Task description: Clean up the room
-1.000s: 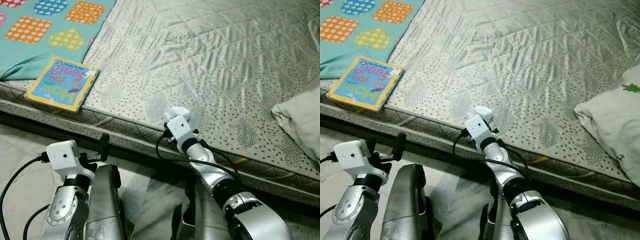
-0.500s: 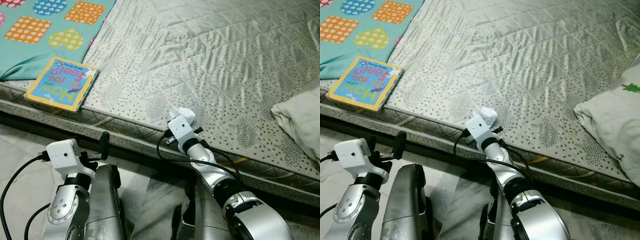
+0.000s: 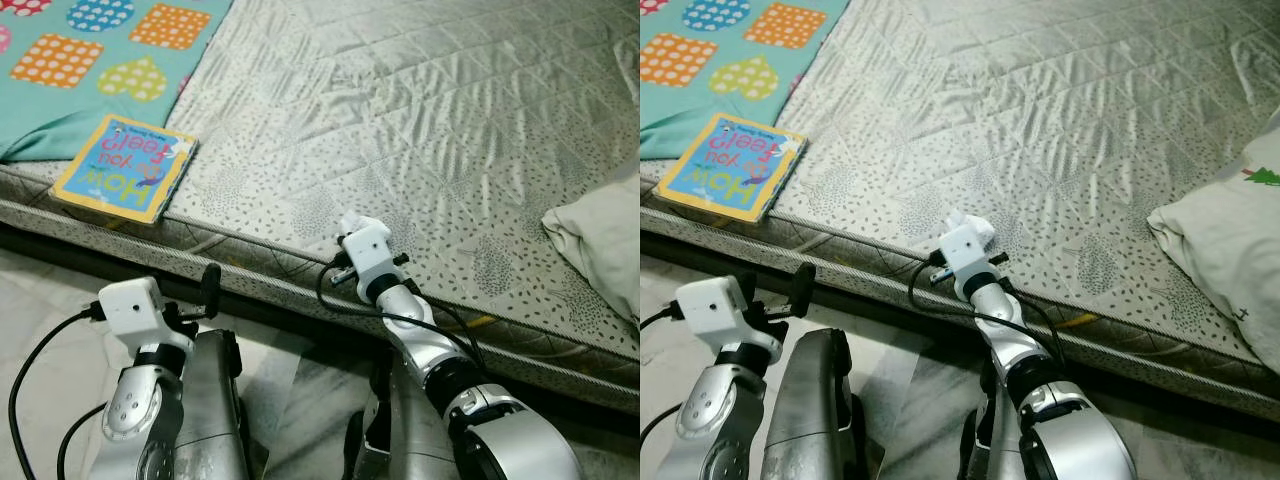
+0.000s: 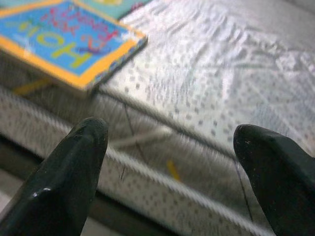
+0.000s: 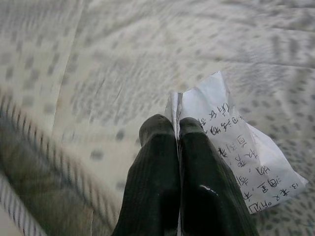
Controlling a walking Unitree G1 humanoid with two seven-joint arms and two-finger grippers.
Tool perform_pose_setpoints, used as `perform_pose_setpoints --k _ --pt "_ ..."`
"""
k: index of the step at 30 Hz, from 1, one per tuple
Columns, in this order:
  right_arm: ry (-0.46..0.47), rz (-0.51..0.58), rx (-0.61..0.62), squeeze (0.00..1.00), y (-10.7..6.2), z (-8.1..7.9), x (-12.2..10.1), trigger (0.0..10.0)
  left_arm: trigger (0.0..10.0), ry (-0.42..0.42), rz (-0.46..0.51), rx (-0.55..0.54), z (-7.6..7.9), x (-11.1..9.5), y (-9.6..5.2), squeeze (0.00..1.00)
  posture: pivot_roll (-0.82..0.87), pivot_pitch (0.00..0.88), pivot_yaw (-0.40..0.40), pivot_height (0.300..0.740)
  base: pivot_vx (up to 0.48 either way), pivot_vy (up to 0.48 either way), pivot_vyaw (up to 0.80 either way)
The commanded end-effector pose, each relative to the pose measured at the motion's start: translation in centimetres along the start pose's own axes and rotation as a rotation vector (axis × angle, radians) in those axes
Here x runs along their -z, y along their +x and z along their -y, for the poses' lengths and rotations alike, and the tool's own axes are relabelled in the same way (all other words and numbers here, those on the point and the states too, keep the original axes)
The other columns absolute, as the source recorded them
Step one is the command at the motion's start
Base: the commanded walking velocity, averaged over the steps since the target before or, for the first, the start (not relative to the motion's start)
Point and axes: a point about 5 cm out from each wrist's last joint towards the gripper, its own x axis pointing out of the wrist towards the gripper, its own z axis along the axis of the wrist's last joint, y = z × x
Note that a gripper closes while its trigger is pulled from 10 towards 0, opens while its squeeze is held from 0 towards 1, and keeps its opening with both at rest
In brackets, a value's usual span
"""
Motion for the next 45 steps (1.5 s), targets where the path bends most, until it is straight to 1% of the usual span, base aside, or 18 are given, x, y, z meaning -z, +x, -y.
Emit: perform_pose_setpoints --k 1,2,3,6,8,10,11,12,16,18,19,26,27,31,35,37,43,45 --pt "0.076 -0.006 0.021 0.0 -0.3 0.3 0.4 0.0 10.0 0.009 -0.018 -0.009 -0.3 0.6 -0.2 0.0 0.16 0.185 -0.067 0.555 0.0 0.0 0.0" --pt "0.132 0.006 0.042 0.0 -0.4 0.7 0.2 0.0 10.0 0.011 -0.014 -0.002 -0.3 0.6 0.2 0.0 0.16 0.174 -0.064 0.555 0.0 0.0 0.0" --pt "0.132 0.006 0.042 0.0 -0.4 0.7 0.2 0.0 10.0 0.011 -0.014 -0.002 -0.3 0.6 0.2 0.0 0.16 0.174 -0.064 0.555 0.0 0.0 0.0" --pt "0.197 0.047 0.073 0.0 -0.9 1.6 -0.1 0.0 10.0 0.013 -0.003 -0.002 -0.4 0.5 0.7 0.0 0.15 0.157 -0.06 0.555 0.0 0.0 0.0" --pt "0.202 0.082 0.08 0.0 -1.2 2.2 -0.4 0.0 10.0 0.017 0.005 -0.005 -0.4 0.5 0.9 0.0 0.14 0.142 -0.059 0.555 0.0 0.0 0.0" --pt "0.209 0.087 0.086 0.0 -1.4 2.5 -0.4 0.0 10.0 0.021 0.011 -0.006 -0.5 0.5 1.0 0.0 0.14 0.14 -0.058 0.555 0.0 0.0 0.0" --pt "0.216 0.087 0.097 0.0 -1.6 3.0 -0.4 4.8 10.0 0.024 0.014 -0.009 -0.6 0.5 1.1 0.0 0.13 0.122 -0.053 0.555 0.0 0.0 0.0" --pt "0.232 0.079 0.117 0.0 -2.1 3.7 0.0 10.0 10.0 0.028 0.019 -0.015 -0.7 0.6 1.2 0.0 0.13 0.119 -0.053 0.555 0.0 0.0 0.0" --pt "0.258 0.085 0.147 0.0 -3.1 4.8 0.4 10.0 10.0 0.031 0.033 -0.019 -1.0 0.5 1.7 0.0 0.12 0.091 -0.05 0.555 0.0 0.0 0.0" --pt "0.263 0.1 0.15 0.0 -3.2 5.1 0.2 10.0 10.0 0.031 0.039 -0.02 -1.1 0.4 2.0 0.0 0.11 0.078 -0.05 0.555 0.0 0.0 0.0" --pt "0.277 0.133 0.147 0.0 -3.3 5.2 -0.4 10.0 10.0 0.03 0.05 -0.023 -1.2 0.3 2.3 0.0 0.1 0.068 -0.05 0.563 0.0 0.0 0.0" --pt "0.284 0.176 0.142 0.0 -2.7 5.4 -1.8 10.0 10.0 0.028 0.075 -0.024 -1.2 0.0 3.2 0.0 0.09 0.038 -0.05 0.582 0.0 0.0 0.0" --pt "0.284 0.196 0.139 0.0 -2.4 5.6 -2.7 10.0 10.0 0.028 0.087 -0.025 -1.3 -0.2 3.6 0.0 0.08 0.03 -0.045 0.592 0.0 0.0 0.0" --pt "0.284 0.206 0.14 0.0 -2.3 5.9 -3.2 10.0 10.0 0.031 0.094 -0.026 -1.6 -0.3 3.8 0.0 0.08 0.027 -0.039 0.607 0.0 0.0 0.0" --pt "0.277 0.207 0.16 0.0 -2.8 6.5 -3.2 10.0 10.0 0.044 0.099 -0.013 -1.9 -0.5 3.9 0.0 0.07 0.037 -0.017 0.637 0.0 0.0 0.0" --pt "0.272 0.202 0.161 0.0 -2.9 6.5 -3.1 10.0 10.0 0.048 0.099 -0.007 -2.0 -0.6 4.0 0.0 0.07 0.037 -0.017 0.647 0.0 0.0 0.0" --pt "0.269 0.194 0.166 0.0 -3.1 6.5 -2.9 10.0 10.0 0.053 0.099 -0.004 -2.1 -0.6 4.0 0.0 0.07 0.05 -0.008 0.657 0.0 0.0 0.0" --pt "0.274 0.188 0.161 0.0 -3.3 6.2 -2.6 10.0 10.0 0.054 0.099 -0.015 -2.3 -0.5 3.6 0.0 0.09 0.055 -0.023 0.667 0.0 0.0 0.0"
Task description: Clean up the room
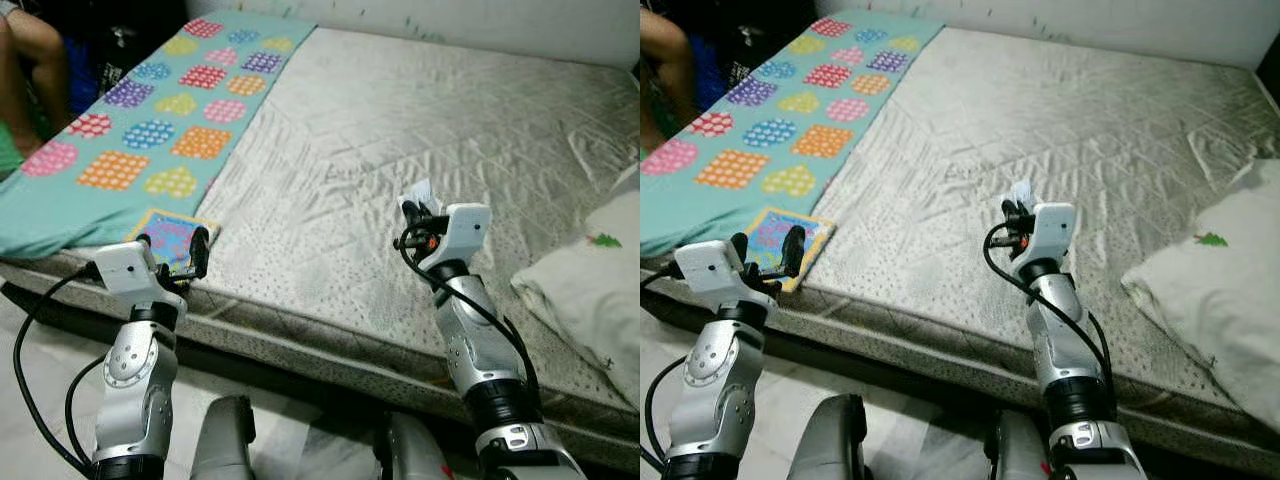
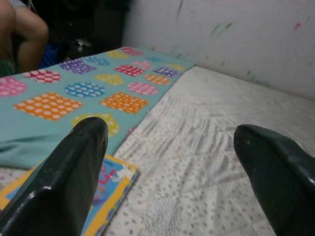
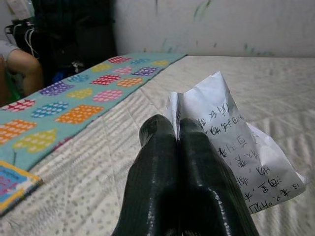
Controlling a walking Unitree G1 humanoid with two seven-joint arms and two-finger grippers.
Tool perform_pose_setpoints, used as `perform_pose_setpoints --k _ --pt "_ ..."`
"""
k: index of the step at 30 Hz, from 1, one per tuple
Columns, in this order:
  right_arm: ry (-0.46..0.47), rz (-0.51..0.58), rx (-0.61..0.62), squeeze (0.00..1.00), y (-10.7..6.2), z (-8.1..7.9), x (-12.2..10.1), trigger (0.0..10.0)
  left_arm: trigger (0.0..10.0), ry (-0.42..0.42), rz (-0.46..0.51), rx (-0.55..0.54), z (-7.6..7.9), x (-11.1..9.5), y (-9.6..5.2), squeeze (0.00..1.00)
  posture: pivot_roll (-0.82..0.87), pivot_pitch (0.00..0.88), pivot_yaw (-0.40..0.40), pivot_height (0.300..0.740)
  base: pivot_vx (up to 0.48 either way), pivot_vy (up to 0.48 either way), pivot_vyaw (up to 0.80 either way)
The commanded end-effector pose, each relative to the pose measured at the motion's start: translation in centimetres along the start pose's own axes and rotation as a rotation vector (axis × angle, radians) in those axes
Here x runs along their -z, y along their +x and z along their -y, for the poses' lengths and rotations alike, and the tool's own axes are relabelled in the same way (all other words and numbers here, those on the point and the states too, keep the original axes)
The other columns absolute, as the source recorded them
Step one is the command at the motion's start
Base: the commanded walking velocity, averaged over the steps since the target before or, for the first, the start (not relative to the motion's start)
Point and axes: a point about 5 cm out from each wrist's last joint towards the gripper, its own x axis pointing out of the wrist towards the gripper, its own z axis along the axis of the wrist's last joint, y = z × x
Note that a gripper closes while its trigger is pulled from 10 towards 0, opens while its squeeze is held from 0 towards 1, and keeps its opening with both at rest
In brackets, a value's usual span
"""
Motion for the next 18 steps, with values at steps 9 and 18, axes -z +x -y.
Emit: perform_pose_setpoints --k 9,18 --pt "0.006 -0.025 0.006 0.0 -0.8 -0.3 0.6 10.0 10.0 -0.006 -0.02 -0.045 -0.3 1.2 -1.4 0.0 0.1 0.011 -0.052 0.692 0.0 0.0 0.0" --pt "-0.011 -0.059 0.027 0.0 -1.5 0.2 1.4 10.0 10.0 0.02 -0.063 0.024 1.0 2.2 -1.5 0.0 0.09 0.0 -0.035 0.712 0.0 0.0 0.0"
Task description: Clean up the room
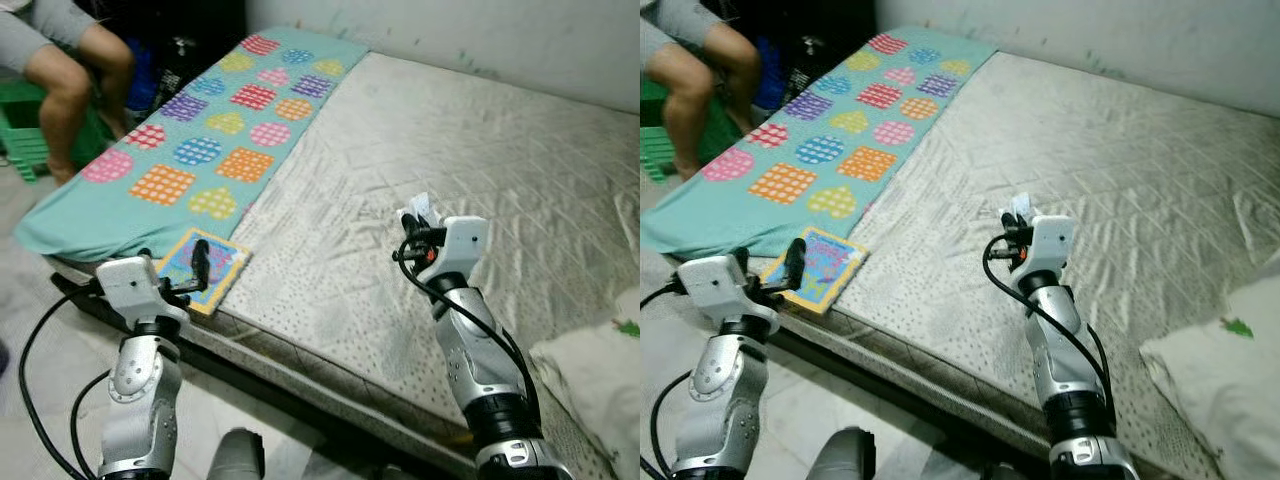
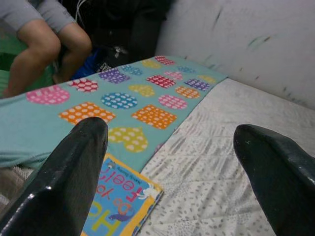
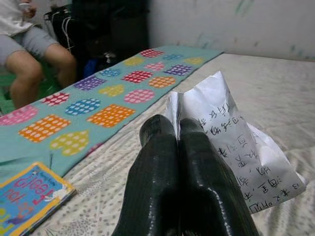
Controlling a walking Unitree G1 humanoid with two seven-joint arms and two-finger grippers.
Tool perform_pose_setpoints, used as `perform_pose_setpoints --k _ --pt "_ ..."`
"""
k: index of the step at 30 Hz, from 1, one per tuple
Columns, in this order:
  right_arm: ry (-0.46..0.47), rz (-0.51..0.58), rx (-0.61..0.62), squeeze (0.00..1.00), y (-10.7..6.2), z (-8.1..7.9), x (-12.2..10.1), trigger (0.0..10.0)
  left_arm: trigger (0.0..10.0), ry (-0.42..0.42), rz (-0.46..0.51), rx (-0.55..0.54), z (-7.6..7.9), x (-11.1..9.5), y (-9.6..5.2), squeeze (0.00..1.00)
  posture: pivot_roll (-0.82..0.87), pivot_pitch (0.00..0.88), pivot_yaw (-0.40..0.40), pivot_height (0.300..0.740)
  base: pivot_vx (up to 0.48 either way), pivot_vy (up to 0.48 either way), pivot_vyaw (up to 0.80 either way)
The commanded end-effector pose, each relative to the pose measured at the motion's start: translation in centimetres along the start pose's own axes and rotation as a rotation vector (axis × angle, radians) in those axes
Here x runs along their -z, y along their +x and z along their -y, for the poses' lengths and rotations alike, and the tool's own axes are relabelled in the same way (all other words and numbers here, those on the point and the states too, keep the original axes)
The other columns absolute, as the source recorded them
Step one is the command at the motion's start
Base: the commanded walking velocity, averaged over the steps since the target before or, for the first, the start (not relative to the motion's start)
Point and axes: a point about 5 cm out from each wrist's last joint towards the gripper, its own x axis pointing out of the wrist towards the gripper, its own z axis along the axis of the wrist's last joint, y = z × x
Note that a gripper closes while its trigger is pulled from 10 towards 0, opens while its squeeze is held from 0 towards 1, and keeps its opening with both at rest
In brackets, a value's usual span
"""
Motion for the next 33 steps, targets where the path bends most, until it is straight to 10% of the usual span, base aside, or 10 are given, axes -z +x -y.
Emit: perform_pose_setpoints --k 1,23,33 --pt "-0.01 0.001 0.024 0.0 -0.3 0.5 0.0 10.0 10.0 0.017 -0.032 0.037 0.6 0.8 -0.4 0.0 0.09 0.0 -0.031 0.717 0.0 0.0 0.0" --pt "-0.092 -0.216 -0.041 0.0 0.1 1.3 1.6 10.0 10.0 0.007 -0.171 0.351 4.8 2.9 -1.2 0.0 0.06 0.018 0.014 0.74 0.0 0.0 0.0" --pt "-0.011 -0.239 0.035 0.0 -1.3 0.1 4.0 10.0 10.0 -0.014 -0.148 0.189 4.1 3.7 -2.9 0.0 0.11 0.0 -0.027 0.74 0.0 0.0 0.0"
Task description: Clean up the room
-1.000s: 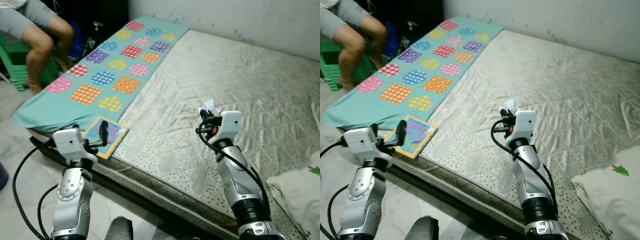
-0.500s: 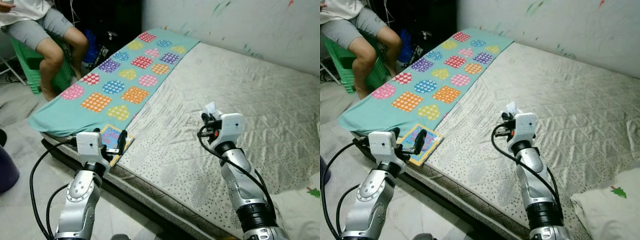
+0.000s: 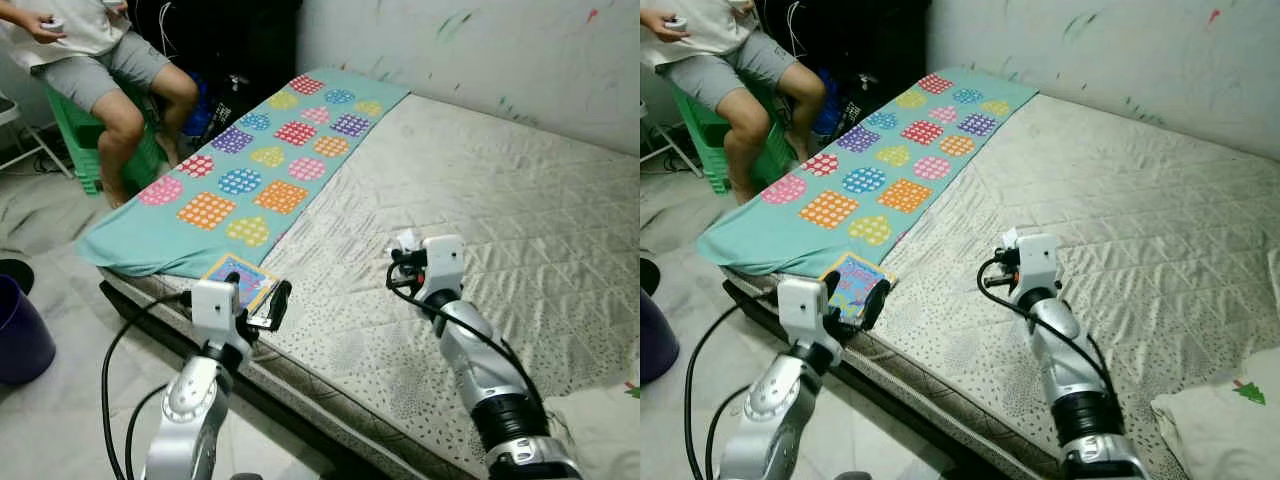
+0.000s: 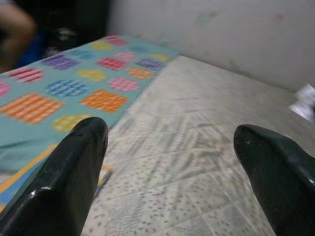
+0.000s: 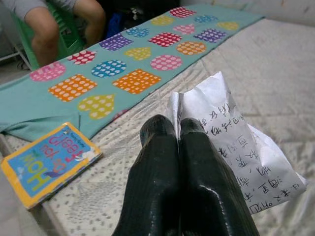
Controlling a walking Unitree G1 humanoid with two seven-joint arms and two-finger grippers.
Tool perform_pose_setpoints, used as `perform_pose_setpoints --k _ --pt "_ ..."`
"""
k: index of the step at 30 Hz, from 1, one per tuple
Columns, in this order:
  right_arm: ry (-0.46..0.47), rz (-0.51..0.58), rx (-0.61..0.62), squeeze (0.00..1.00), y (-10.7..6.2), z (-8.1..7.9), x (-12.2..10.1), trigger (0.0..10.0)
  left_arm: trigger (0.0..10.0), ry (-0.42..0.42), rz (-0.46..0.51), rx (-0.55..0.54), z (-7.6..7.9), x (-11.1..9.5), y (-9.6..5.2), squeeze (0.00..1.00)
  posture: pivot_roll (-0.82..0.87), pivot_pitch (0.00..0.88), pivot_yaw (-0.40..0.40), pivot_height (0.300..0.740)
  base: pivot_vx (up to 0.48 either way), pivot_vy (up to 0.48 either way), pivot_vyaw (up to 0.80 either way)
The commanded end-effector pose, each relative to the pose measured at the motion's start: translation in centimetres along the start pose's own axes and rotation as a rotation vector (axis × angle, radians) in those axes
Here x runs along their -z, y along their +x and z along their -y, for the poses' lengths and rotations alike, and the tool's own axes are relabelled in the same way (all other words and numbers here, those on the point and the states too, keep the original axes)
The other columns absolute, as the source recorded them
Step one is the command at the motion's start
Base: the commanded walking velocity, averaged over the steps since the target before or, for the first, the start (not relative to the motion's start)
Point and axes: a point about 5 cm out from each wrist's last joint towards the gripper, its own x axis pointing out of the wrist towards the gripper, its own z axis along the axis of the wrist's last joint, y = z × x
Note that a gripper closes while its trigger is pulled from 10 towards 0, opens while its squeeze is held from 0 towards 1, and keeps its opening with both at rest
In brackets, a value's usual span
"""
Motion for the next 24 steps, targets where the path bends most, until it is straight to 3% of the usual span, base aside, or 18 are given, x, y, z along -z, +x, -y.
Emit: perform_pose_setpoints --k 1,3,6,8,11,18,24 --pt "0.019 0.01 0.054 0.0 -0.5 0.4 0.4 10.0 10.0 0.0 0.025 -0.055 -0.8 -0.4 -0.3 0.0 0.11 0.0 -0.028 0.74 0.0 0.0 0.0" --pt "0.093 -0.02 0.174 0.0 -1.0 0.8 1.4 10.0 10.0 -0.025 0.032 -0.116 -1.8 -0.5 -0.6 0.0 0.11 0.0 -0.028 0.74 0.0 0.0 0.0" --pt "0.034 0.023 0.201 0.0 -1.6 0.6 1.3 10.0 10.0 -0.04 0.043 -0.179 -2.7 -0.7 -0.9 0.0 0.1 0.0 -0.022 0.74 0.0 0.0 0.0" --pt "0.041 0.034 0.165 0.0 -1.9 0.4 1.0 10.0 10.0 -0.051 0.043 -0.191 -2.9 -0.7 -0.7 0.0 0.08 0.0 -0.021 0.74 0.0 0.0 0.0" --pt "-0.028 0.038 0.099 0.0 -2.0 0.4 0.7 10.0 10.0 -0.054 0.041 -0.162 -2.5 -0.7 -0.2 0.0 0.06 0.0 -0.024 0.74 0.0 0.0 -0.15" --pt "-0.02 0.075 0.132 0.0 -1.6 1.3 -0.7 10.0 10.0 -0.088 0.047 -0.144 -1.7 -0.8 0.5 0.0 0.04 0.009 -0.016 0.74 0.0 0.0 -0.8" --pt "-0.008 0.071 0.124 0.0 -1.5 1.0 -0.7 10.0 10.0 -0.092 0.071 -0.128 -1.1 -1.5 1.1 0.0 0.05 0.012 -0.02 0.74 0.0 0.0 -0.8"
